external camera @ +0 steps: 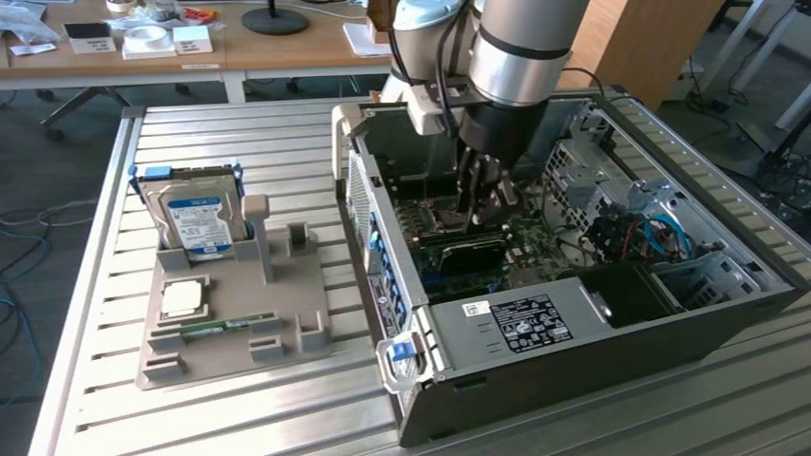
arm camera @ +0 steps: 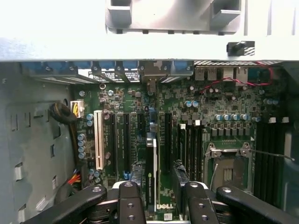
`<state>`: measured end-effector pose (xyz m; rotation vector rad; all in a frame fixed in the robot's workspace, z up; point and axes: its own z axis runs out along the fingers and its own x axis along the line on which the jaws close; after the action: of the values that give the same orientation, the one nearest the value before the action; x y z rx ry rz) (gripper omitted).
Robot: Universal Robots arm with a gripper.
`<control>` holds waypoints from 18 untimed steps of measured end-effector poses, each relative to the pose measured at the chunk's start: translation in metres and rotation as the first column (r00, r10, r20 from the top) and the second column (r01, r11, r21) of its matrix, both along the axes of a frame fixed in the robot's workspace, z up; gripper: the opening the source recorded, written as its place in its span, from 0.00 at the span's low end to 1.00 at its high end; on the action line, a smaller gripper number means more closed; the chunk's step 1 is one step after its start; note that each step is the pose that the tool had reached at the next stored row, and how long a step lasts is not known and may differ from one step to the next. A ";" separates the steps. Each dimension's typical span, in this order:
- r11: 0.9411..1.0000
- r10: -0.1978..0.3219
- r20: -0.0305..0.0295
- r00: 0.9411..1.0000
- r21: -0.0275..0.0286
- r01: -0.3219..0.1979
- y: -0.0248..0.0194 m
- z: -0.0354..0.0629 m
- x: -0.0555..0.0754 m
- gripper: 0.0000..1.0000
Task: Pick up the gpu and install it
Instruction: 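Insert the gpu into the slot, then press down on the gpu until it lock into place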
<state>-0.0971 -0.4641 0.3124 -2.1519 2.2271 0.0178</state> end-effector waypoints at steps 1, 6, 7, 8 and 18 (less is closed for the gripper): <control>1.000 0.000 0.000 1.000 0.000 0.000 0.0000 0.0018 0.000 0.40; 1.000 0.000 0.000 1.000 0.000 0.000 0.0000 0.0106 0.000 0.40; 1.000 0.000 0.000 1.000 0.000 0.000 0.0000 0.0119 0.000 0.40; 1.000 0.000 0.000 1.000 0.000 0.000 0.0000 0.0127 0.000 0.40; 1.000 0.000 0.000 1.000 0.000 0.000 0.0000 0.0127 0.000 0.40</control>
<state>-0.0971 -0.4641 0.3251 -2.1516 2.2269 0.0175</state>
